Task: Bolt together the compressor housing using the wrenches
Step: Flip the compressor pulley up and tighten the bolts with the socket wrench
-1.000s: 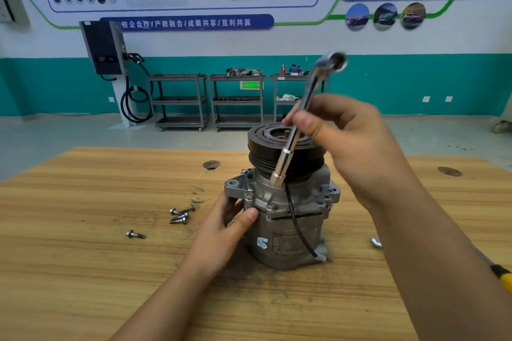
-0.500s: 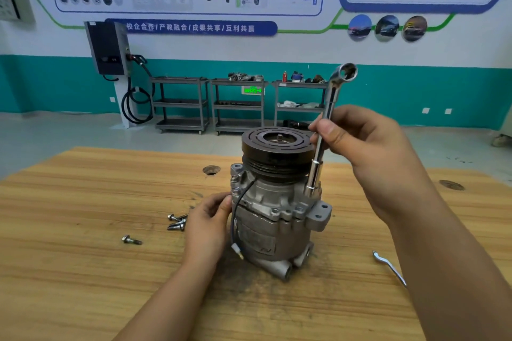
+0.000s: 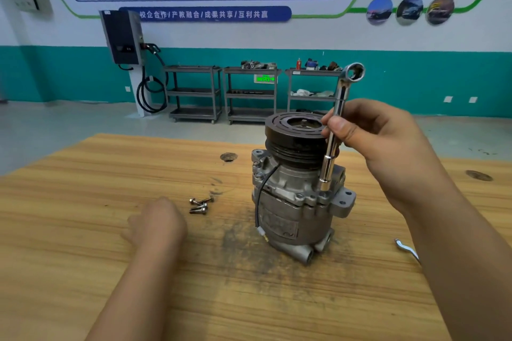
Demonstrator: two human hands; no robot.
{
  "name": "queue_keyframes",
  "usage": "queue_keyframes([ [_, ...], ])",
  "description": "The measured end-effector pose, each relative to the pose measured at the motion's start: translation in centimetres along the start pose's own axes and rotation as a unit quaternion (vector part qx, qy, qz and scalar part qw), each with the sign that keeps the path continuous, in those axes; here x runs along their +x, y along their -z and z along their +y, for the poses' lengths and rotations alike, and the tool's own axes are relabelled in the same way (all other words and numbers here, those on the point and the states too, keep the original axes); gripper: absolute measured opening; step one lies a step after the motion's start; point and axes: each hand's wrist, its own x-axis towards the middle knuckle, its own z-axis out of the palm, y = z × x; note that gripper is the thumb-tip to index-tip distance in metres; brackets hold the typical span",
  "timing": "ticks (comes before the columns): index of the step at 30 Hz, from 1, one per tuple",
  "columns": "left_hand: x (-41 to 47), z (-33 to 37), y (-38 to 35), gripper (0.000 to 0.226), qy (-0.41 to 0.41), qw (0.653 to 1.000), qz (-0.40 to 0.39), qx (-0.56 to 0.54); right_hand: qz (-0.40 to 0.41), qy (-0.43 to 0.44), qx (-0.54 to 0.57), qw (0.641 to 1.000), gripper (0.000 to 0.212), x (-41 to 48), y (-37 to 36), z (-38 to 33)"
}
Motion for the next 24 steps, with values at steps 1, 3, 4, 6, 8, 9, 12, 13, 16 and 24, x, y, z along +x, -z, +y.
queue_keyframes([
  [1, 0.2, -0.2, -0.2, 0.037, 0.000, 1.000, -0.009, 0.014, -0.002, -0.001, 0.000, 1.000, 0.015, 0.0, -0.1, 0.0],
  [3, 0.5, -0.5, -0.6, 0.034, -0.029, 0.999, -0.007, 0.043, -0.004, -0.002, 0.002, 1.000, 0.015, 0.0, -0.2, 0.0],
  [4, 0.6, -0.6, -0.7, 0.031, -0.044, 0.998, -0.002, 0.047, -0.004, -0.004, 0.003, 1.000, 0.015, 0.0, -0.2, 0.0],
  [6, 1.0, -0.7, -0.9, 0.027, -0.057, 0.998, -0.004, 0.035, -0.003, -0.007, 0.003, 1.000, 0.016, -0.1, -0.1, 0.1],
  [8, 1.1, -0.7, -0.7, 0.025, -0.064, 0.998, -0.016, 0.023, -0.003, -0.009, 0.002, 1.000, 0.015, -0.1, -0.1, 0.0],
  [9, 1.0, -0.7, -0.5, 0.024, -0.069, 0.997, -0.025, 0.021, -0.004, -0.010, 0.002, 1.000, 0.015, -0.1, -0.1, 0.0],
  [12, 0.4, -0.2, 0.3, 0.019, -0.101, 0.994, -0.045, -0.021, -0.009, -0.011, 0.001, 1.000, 0.016, -0.1, -0.1, 0.1],
  [13, 0.1, 0.2, 0.7, 0.016, -0.118, 0.991, -0.039, -0.058, -0.010, -0.010, -0.001, 1.000, 0.016, -0.1, -0.1, 0.1],
  [16, -1.7, 1.7, 1.6, 0.003, -0.194, 0.948, 0.012, -0.250, -0.005, -0.005, -0.004, 1.000, 0.017, -0.1, 0.0, 0.1],
  [24, -8.4, 4.4, 1.7, 0.028, -0.501, 0.736, 0.166, -0.424, 0.010, 0.005, 0.001, 1.000, 0.015, -0.1, 0.3, -0.5],
])
